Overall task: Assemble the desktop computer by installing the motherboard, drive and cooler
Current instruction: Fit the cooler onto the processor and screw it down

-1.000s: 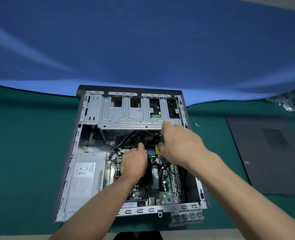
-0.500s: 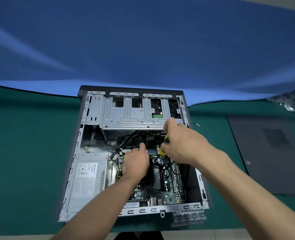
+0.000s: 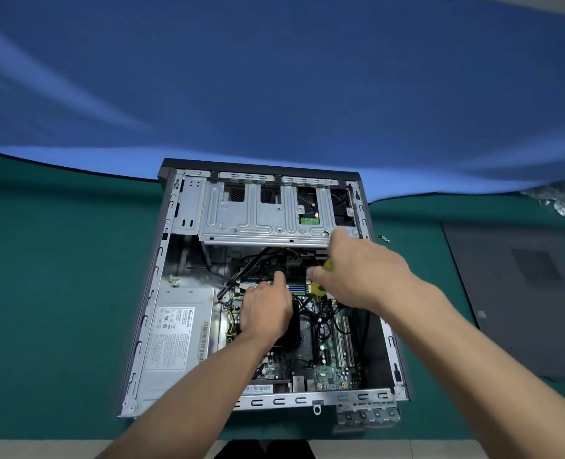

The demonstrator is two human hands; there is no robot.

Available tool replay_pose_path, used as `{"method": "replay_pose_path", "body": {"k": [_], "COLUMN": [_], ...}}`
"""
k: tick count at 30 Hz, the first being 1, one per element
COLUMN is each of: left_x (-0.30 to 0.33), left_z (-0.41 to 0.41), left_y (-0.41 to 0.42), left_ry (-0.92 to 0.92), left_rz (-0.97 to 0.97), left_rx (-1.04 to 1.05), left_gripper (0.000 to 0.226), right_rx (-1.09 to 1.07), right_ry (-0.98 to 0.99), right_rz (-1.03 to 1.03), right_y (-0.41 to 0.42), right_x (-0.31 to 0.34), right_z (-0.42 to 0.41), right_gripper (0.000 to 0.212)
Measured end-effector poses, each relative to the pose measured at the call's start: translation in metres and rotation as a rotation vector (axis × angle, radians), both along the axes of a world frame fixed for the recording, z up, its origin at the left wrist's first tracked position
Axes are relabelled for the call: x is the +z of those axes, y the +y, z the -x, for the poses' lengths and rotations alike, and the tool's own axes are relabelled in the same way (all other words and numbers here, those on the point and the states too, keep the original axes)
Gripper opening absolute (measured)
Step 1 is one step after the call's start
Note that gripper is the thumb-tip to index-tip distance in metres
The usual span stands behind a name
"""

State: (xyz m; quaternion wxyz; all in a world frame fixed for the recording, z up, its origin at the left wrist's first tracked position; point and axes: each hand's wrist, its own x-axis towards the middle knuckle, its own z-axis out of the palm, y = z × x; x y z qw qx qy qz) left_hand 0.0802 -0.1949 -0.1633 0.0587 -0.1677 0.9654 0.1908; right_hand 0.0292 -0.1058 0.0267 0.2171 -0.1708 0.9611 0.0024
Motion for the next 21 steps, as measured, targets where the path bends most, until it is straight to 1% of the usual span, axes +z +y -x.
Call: {"method": "replay_pose_path", "body": {"k": [1,2,5,6,9,10,12,13,14,15,17,18,19,21], "left_x": [0.0003,0.0007,-0.0002,0.0000,-0.0011,-0.0013,-0.0025,-0.0030,-0.0034,-0.0037,-0.0043,-0.0040,-0.0038,-0.0031], "left_z": [-0.0001,-0.0003,-0.0006,-0.0007,-0.0001,0.0000,-0.0004,-0.0002,-0.0006,-0.0005,0.0005,0.0006,0.0005,0.0000], "left_y": [0.0000,-0.0002,0.0001,-0.0001,-0.0007,-0.0004,0.0002,0.0005,0.0003,0.0002,-0.0004,-0.0003,-0.0002,0.0000], "left_ry": [0.000,0.001,0.013,0.011,0.013,0.015,0.019,0.018,0.012,0.006,0.005,0.008,0.014,0.021], "left_rz": [0.011,0.018,0.012,0.004,0.012,0.022,0.017,0.006,-0.008,-0.020,-0.012,0.005,0.021,0.039], "left_rx": [-0.005,-0.010,-0.013,-0.018,-0.018,-0.024,-0.021,-0.019,-0.018,-0.015,-0.010,-0.018,-0.028,-0.037], "left_gripper": [0.013,0.013,0.012,0.012,0.010,0.010,0.008,0.008,0.007,0.008,0.010,0.011,0.010,0.010], "right_rx": [0.006,0.023,0.055,0.048,0.006,0.026,0.042,0.041,0.035,0.024,0.010,0.024,0.037,0.046], "right_ry": [-0.066,-0.061,0.174,0.180,-0.027,-0.042,0.063,0.124,0.139,0.106,-0.035,-0.061,-0.029,0.137], "right_rz": [0.012,0.009,-0.038,-0.033,0.000,-0.003,-0.041,-0.060,-0.062,-0.053,-0.027,-0.015,-0.019,-0.047], "right_y": [-0.0018,-0.0032,-0.0056,-0.0043,-0.0032,-0.0032,-0.0024,-0.0029,-0.0016,-0.0004,-0.0004,-0.0006,-0.0004,-0.0004], "right_x": [0.0014,0.0008,-0.0032,-0.0039,0.0008,0.0015,0.0007,0.0008,0.0006,0.0007,0.0024,0.0021,0.0007,-0.0010], "right_z": [-0.0005,-0.0023,-0.0054,-0.0040,0.0007,0.0002,-0.0015,-0.0018,-0.0013,-0.0006,0.0014,0.0001,-0.0013,-0.0028], "right_gripper": [0.029,0.029,0.025,0.026,0.032,0.031,0.025,0.025,0.025,0.026,0.032,0.032,0.029,0.020]}}
